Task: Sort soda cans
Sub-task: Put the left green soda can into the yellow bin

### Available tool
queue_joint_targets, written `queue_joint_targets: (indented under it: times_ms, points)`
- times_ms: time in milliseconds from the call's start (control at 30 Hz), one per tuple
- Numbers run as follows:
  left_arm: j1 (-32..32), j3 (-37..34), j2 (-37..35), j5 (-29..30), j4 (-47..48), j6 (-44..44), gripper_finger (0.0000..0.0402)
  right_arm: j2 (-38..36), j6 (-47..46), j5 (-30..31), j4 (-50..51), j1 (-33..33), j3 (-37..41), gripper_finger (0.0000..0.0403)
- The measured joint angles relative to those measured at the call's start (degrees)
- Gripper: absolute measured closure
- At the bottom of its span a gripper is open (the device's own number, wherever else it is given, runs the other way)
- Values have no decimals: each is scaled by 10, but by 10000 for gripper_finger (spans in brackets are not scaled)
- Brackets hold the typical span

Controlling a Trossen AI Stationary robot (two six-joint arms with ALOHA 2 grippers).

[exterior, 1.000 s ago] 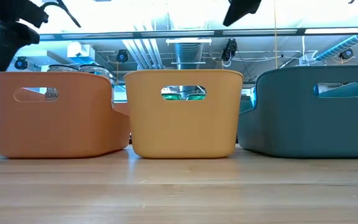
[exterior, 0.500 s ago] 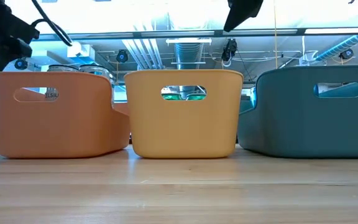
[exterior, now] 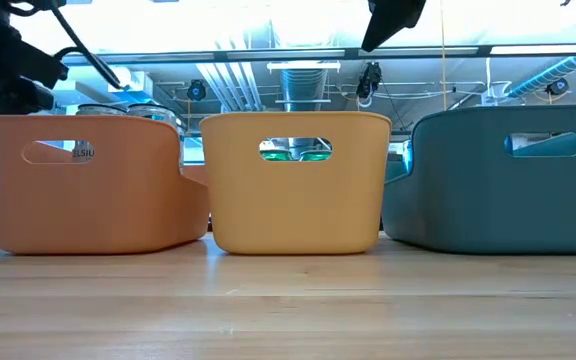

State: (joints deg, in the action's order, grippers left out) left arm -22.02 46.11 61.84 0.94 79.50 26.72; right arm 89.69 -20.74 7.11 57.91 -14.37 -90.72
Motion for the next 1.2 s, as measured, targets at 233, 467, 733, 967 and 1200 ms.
queue_joint_targets:
  times_ms: [233,467,733,967,1200]
  points:
    - [0,3,1,1,-3,44,73,0,-4,3,-4,0,0,39]
    - [0,9,4,-21,-47,84,97,0,-3,4,-12,0,0,39]
    - [-11,8,13,-35,-68,119,85,0,-3,4,-12,0,0,39]
    - [-58,5,15,-29,-94,172,70,0,0,4,-11,0,0,39]
    - [-92,5,15,-2,-114,236,68,0,12,4,-11,0,0,39]
